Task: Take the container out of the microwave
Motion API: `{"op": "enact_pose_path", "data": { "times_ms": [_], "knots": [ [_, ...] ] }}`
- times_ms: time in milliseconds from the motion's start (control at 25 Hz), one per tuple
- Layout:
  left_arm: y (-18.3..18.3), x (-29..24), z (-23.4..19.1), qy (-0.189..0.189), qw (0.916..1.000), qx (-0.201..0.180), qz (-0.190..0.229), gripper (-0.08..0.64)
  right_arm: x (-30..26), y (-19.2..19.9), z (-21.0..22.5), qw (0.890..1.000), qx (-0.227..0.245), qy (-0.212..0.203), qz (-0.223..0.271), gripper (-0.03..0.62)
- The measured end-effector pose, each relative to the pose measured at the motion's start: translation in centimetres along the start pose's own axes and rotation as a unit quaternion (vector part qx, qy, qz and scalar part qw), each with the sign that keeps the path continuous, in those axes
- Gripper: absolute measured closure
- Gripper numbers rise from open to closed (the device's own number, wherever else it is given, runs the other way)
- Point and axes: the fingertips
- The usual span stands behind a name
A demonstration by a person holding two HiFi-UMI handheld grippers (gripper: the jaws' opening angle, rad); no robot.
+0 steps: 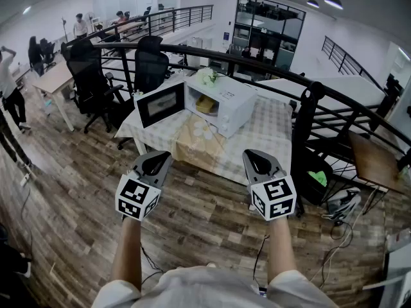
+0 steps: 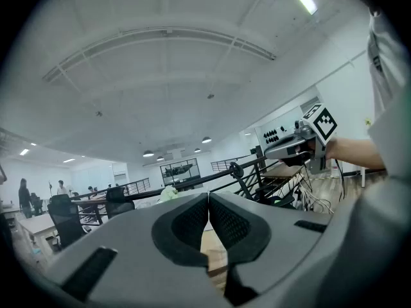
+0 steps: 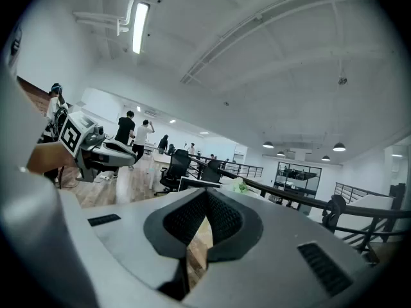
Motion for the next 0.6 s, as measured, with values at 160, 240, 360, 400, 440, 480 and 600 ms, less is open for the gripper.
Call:
{"op": "enact_pose_path", "data": {
  "times_ms": [160,240,360,400,440,480,600],
  "knots": [
    [0.2,-1.2,0.1,-0.002,1.0000,0.003,-0.001,0.540,-0.6,0.4,1.1,1.000,-0.005,-0.002,0.005,0.578],
    [0.3,-1.7,0.1,-0.004,1.0000,0.005,-0.002,0.540,-0.9,0.8,1.7,1.000,-0.014,-0.006,0.003,0.578],
    [0.5,-2.7,0.3,-0.011,0.9999,0.006,-0.004,0.540,-1.5,1.7,2.8,1.000,-0.021,-0.012,-0.003,0.578],
    [0.7,-3.1,0.4,-0.014,0.9999,0.006,-0.005,0.540,-1.7,1.9,3.2,1.000,-0.023,-0.014,-0.002,0.578],
    [1.0,-3.4,0.6,-0.017,0.9998,0.008,-0.007,0.540,-1.9,2.1,3.6,0.999,-0.028,-0.016,0.001,0.578],
    [1.3,-3.8,0.8,-0.019,0.9997,0.009,-0.010,0.540,-2.0,2.4,3.9,0.999,-0.034,-0.018,0.006,0.578],
    [2.2,-4.8,1.0,-0.026,0.9993,0.016,-0.021,0.540,-2.8,3.1,4.7,0.998,-0.047,-0.032,0.013,0.580]
  ]
}}
Point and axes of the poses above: the fingertips, and each gripper's own axes: x backward along the fingers, z to its right, y out of its underside, and after that the axes turned 3 degrees about z, right-handed
